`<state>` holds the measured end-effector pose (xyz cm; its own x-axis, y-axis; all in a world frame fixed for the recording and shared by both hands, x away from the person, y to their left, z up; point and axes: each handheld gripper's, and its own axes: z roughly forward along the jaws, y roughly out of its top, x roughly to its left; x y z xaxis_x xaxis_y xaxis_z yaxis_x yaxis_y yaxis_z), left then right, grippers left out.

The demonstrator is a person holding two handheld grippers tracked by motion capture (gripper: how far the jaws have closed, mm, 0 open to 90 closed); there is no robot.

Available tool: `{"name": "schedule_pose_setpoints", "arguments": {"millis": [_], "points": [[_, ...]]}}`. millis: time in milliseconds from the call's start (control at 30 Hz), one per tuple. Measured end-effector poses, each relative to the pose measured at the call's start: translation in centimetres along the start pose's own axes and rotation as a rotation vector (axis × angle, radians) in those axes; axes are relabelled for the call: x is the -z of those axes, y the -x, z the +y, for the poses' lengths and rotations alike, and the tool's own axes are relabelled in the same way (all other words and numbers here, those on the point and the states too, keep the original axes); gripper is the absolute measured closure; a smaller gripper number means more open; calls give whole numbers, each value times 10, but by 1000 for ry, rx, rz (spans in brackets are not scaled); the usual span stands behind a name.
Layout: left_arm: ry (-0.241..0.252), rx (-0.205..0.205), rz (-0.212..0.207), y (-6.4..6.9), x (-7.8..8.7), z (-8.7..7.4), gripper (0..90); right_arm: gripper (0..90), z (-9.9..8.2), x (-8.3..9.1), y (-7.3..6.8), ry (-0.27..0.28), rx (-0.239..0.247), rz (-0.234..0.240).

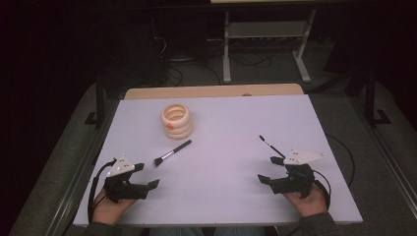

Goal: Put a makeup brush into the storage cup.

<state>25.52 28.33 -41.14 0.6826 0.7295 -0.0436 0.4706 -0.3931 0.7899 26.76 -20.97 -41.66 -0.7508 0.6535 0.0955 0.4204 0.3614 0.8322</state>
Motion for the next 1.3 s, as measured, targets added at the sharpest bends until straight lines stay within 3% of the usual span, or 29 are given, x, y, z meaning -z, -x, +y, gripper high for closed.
{"name": "schedule_pose_setpoints", "arguments": {"millis": [933, 1300], "points": [[0, -10, -24, -1, -2, 4, 181, 192, 1, -1, 0, -5, -5, -15], [-50, -70, -30, -2, -10, 24, 226, 196, 1, 0, 0, 5, -16, -17]]}}
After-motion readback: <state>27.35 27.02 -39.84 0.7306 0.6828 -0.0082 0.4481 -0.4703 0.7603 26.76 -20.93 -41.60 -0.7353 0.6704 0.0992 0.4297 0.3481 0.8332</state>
